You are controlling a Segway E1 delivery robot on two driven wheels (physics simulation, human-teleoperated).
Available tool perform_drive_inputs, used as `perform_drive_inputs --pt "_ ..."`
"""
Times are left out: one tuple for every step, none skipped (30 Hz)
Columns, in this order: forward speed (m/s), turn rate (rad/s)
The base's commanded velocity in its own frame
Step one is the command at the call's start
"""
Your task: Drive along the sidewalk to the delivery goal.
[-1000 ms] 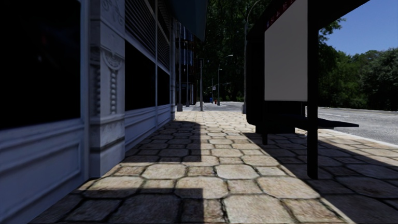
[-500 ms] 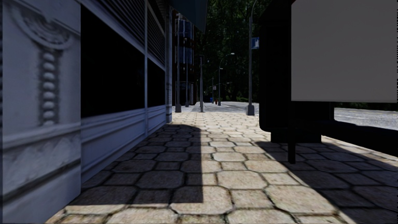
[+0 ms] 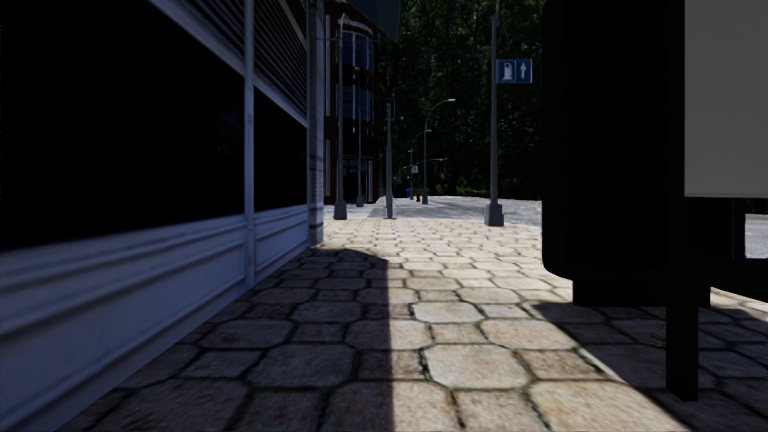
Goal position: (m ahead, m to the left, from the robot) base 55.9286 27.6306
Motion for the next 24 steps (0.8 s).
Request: perform_drive_inputs --pt "2.00 0.00" --pt "2.00 0.00" --pt "2.00 0.00" --pt "2.00 0.00" --pt "2.00 0.00" --pt "2.00 0.00" --pt "2.00 0.00" --pt "2.00 0.00" --pt "2.00 0.00" --pt "2.00 0.00" --pt "2.00 0.00" --pt "2.00 0.00" --pt "2.00 0.00" --pt "2.00 0.00" --pt "2.00 0.00" --pt "2.00 0.00" --pt "2.00 0.00" --pt "2.00 0.00" --pt "2.00 0.00" --pt "2.00 0.00" --pt "2.00 0.00" --pt "2.00 0.00" --pt "2.00 0.00" --pt "2.00 0.00"
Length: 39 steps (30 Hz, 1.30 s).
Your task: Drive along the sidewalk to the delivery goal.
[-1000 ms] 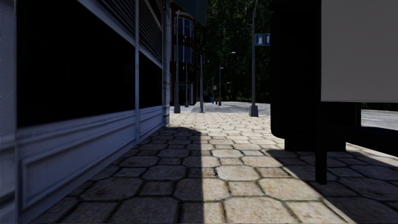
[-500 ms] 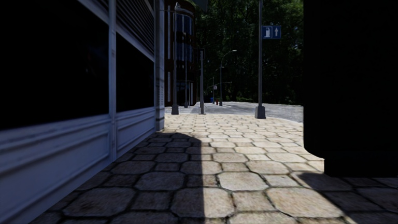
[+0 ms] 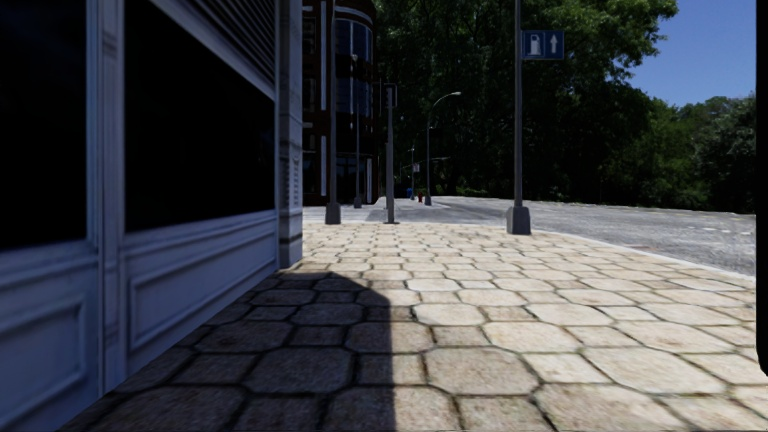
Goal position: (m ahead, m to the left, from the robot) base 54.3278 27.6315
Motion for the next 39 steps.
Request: perform_drive_inputs --pt "2.00 0.00" --pt "2.00 0.00" --pt "2.00 0.00" --pt "2.00 0.00" --pt "2.00 0.00" --pt "2.00 0.00" --pt "2.00 0.00" --pt "2.00 0.00" --pt "2.00 0.00" --pt "2.00 0.00" --pt "2.00 0.00" --pt "2.00 0.00" --pt "2.00 0.00" --pt "2.00 0.00" --pt "2.00 0.00" --pt "2.00 0.00" --pt "2.00 0.00" --pt "2.00 0.00" --pt "2.00 0.00" --pt "2.00 0.00" --pt "2.00 0.00" --pt "2.00 0.00" --pt "2.00 0.00" --pt "2.00 0.00" --pt "2.00 0.00" --pt "2.00 0.01" --pt "2.00 0.05" --pt "2.00 0.05" --pt "2.00 0.08" --pt "2.00 0.09" --pt "2.00 0.11" --pt "2.00 0.11" --pt "2.00 0.14" --pt "2.00 0.17" --pt "2.00 0.18" --pt "2.00 0.18" --pt "2.00 0.18" --pt "2.00 0.18" --pt "2.00 0.18"
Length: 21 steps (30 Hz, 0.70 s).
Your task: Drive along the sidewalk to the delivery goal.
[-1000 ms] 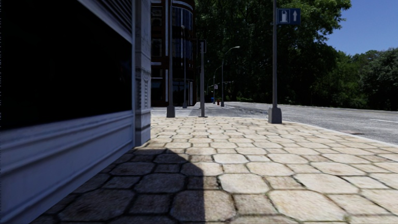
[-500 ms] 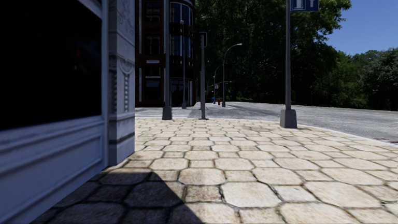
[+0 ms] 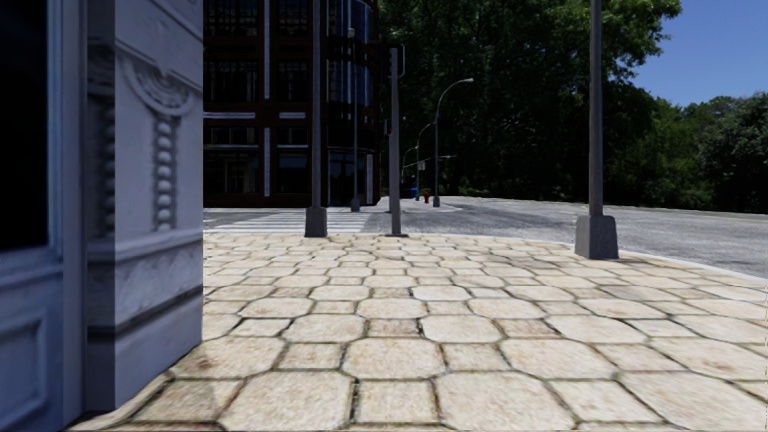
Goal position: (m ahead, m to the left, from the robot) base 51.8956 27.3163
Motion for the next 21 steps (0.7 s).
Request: perform_drive_inputs --pt "2.00 0.18" --pt "2.00 0.18" --pt "2.00 0.20" --pt "2.00 0.28" --pt "2.00 0.28" --pt "2.00 0.43" --pt "2.00 0.48" --pt "2.00 0.48" --pt "2.00 0.50" --pt "2.00 0.50" --pt "2.00 0.51" --pt "2.00 0.51" --pt "2.00 0.51" --pt "2.00 0.51" --pt "2.00 0.54" --pt "2.00 0.54" --pt "2.00 0.61" --pt "2.00 0.67" --pt "2.00 0.69" --pt "2.00 0.69" --pt "2.00 0.69"
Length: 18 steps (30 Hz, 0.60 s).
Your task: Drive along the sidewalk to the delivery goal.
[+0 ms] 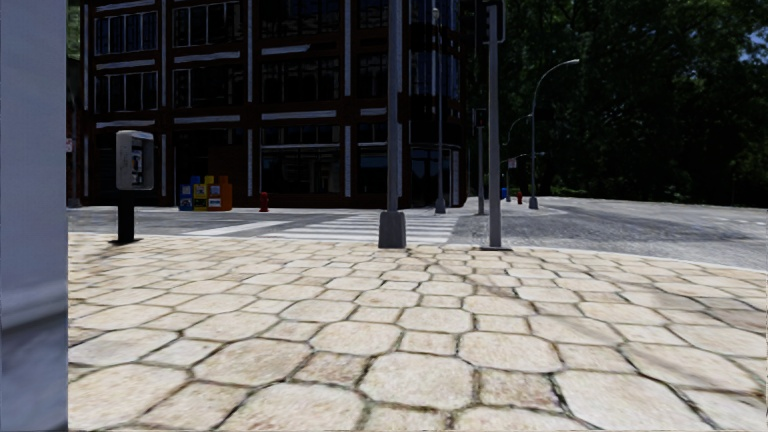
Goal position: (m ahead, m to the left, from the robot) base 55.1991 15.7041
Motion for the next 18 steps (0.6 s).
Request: perform_drive_inputs --pt "2.00 0.69" --pt "2.00 0.69" --pt "2.00 0.69" --pt "2.00 0.69" --pt "2.00 0.69" --pt "2.00 0.69" --pt "2.00 0.69" --pt "2.00 0.66" --pt "2.00 0.57" --pt "2.00 0.57" --pt "2.00 0.36" --pt "2.00 0.00" --pt "2.00 0.00" --pt "2.00 0.00" --pt "2.00 0.00" --pt "2.00 0.00" --pt "2.00 0.00" --pt "2.00 0.00"
